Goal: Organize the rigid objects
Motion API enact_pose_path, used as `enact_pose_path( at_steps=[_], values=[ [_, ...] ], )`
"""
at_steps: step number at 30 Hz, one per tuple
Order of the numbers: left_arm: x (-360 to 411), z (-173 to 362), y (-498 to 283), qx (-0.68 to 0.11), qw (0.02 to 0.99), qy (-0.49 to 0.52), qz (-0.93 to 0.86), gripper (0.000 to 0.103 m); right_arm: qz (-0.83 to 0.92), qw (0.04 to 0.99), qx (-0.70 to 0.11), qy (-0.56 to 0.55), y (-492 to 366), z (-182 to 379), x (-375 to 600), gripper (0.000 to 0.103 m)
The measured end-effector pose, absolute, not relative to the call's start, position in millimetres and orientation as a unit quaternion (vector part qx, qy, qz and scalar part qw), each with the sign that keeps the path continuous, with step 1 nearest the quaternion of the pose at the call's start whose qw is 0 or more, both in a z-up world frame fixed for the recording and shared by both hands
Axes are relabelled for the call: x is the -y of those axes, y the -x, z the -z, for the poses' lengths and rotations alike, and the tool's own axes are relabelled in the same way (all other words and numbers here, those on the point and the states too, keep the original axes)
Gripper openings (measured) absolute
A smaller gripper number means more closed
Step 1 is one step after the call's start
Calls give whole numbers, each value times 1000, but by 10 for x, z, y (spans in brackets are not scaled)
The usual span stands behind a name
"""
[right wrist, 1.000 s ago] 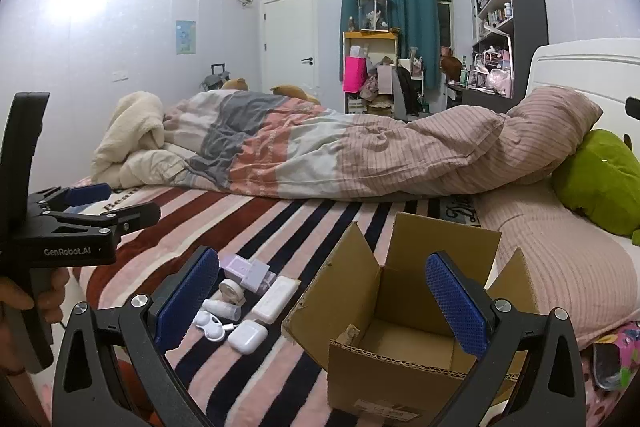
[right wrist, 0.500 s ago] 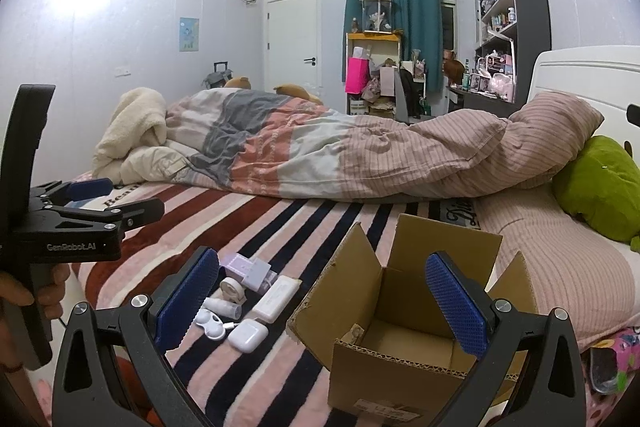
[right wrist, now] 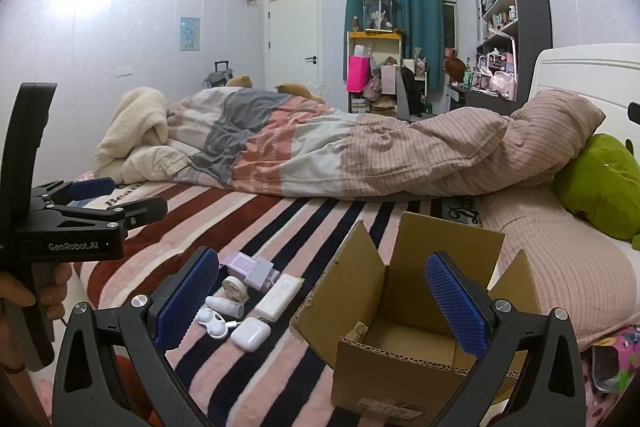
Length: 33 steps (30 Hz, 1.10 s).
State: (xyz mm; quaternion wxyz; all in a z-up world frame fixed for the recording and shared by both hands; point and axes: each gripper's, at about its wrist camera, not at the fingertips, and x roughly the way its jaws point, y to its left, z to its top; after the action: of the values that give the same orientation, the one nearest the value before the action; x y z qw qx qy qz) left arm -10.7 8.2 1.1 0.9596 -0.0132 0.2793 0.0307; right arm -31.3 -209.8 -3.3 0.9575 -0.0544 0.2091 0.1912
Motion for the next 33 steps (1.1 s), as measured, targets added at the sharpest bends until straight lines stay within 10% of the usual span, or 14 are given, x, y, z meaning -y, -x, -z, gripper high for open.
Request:
enact_pose_path(
  at_steps=[33],
  values=[
    [-531, 245, -11, -294, 955, 41, -25, 103, -270, 942, -175, 98, 528, 187, 1583, 102]
  ],
)
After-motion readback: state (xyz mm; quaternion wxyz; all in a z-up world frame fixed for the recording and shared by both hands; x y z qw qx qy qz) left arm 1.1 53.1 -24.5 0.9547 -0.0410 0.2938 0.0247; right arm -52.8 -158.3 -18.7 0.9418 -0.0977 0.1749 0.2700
